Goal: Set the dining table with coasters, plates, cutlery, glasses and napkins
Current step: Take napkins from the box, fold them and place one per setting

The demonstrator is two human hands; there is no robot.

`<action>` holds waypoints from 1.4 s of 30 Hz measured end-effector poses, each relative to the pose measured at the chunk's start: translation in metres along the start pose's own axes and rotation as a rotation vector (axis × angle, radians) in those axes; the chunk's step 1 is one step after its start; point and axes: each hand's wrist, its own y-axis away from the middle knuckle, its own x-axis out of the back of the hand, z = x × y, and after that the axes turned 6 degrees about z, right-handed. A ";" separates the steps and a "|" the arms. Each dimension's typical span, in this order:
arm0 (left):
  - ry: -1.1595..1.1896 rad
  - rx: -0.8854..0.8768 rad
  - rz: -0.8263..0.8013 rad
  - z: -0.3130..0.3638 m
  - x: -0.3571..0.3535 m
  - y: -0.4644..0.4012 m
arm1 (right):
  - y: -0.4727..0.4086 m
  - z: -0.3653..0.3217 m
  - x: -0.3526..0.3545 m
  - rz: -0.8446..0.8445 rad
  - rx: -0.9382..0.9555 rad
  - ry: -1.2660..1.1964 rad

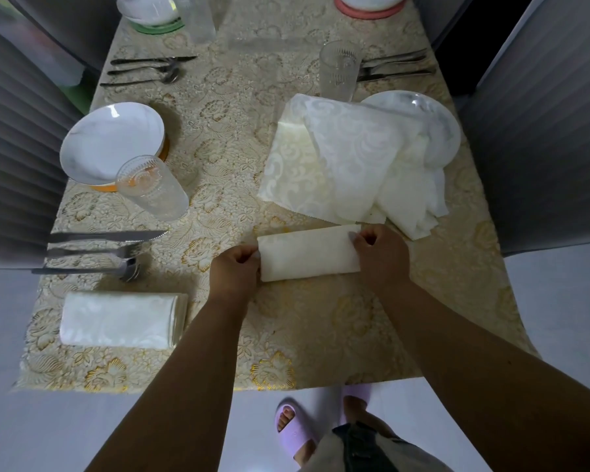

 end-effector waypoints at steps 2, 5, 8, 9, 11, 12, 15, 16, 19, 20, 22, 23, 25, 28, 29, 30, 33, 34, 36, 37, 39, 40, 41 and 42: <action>0.045 0.033 -0.045 0.001 0.003 0.001 | 0.000 0.000 0.000 -0.001 0.001 0.001; -0.009 -0.056 -0.079 0.003 0.006 0.002 | 0.000 0.000 0.001 -0.007 0.008 0.017; -0.182 -0.199 -0.046 0.005 0.005 0.004 | 0.000 0.000 0.001 -0.013 0.020 0.047; -0.226 -0.223 -0.043 0.004 0.004 0.004 | 0.000 -0.001 0.001 -0.014 0.024 0.056; -0.256 -0.216 -0.064 0.003 0.003 0.002 | -0.001 -0.002 0.001 -0.018 0.023 0.064; -0.252 -0.201 -0.085 0.003 0.003 0.002 | -0.001 -0.002 0.001 -0.022 0.020 0.065; -0.223 -0.181 -0.149 0.003 0.005 0.000 | -0.002 -0.002 0.002 -0.036 0.023 0.064; -0.208 -0.182 -0.163 0.003 0.007 0.000 | -0.002 -0.002 0.003 -0.038 0.024 0.062; -0.180 -0.183 -0.193 0.004 0.010 0.003 | -0.001 -0.003 0.003 -0.037 0.020 0.057; -0.188 -0.181 -0.199 0.004 0.009 0.003 | -0.001 -0.003 0.003 -0.037 0.019 0.057; -0.225 -0.190 -0.194 0.003 0.007 0.002 | -0.001 -0.003 0.003 -0.040 0.018 0.057; -0.248 -0.196 -0.187 0.002 0.007 0.000 | -0.001 -0.003 0.003 -0.043 0.016 0.056; -0.283 -0.198 -0.174 0.001 0.007 -0.003 | -0.002 -0.003 0.003 -0.048 0.005 0.055; -0.314 -0.207 -0.171 -0.001 0.007 -0.006 | -0.005 -0.002 0.003 -0.051 -0.004 0.063; -0.332 -0.214 -0.165 -0.001 0.007 -0.006 | -0.005 -0.002 0.003 -0.051 -0.006 0.061; -0.351 -0.221 -0.157 -0.001 0.007 -0.006 | -0.005 -0.002 0.004 -0.048 -0.008 0.058; -0.370 -0.235 -0.135 0.000 0.006 -0.005 | -0.006 -0.002 0.004 -0.038 -0.005 0.068; -0.374 -0.239 -0.133 0.000 0.007 -0.005 | -0.006 -0.002 0.004 -0.038 -0.002 0.072; -0.382 -0.236 -0.139 0.000 0.007 -0.005 | -0.007 -0.001 0.003 -0.038 0.002 0.076; -0.379 -0.225 -0.139 0.000 0.006 -0.006 | -0.007 -0.001 0.003 -0.037 0.010 0.077; -0.347 -0.201 -0.115 -0.001 0.006 -0.007 | -0.008 -0.001 0.004 -0.039 0.027 0.076; -0.331 -0.193 -0.084 -0.001 0.006 -0.007 | -0.008 -0.001 0.004 -0.043 0.028 0.073; -0.319 -0.190 -0.044 0.000 0.005 -0.006 | -0.009 -0.002 0.004 -0.046 0.027 0.068; -0.307 -0.197 0.003 0.001 0.005 -0.005 | -0.009 -0.003 0.004 -0.048 0.026 0.064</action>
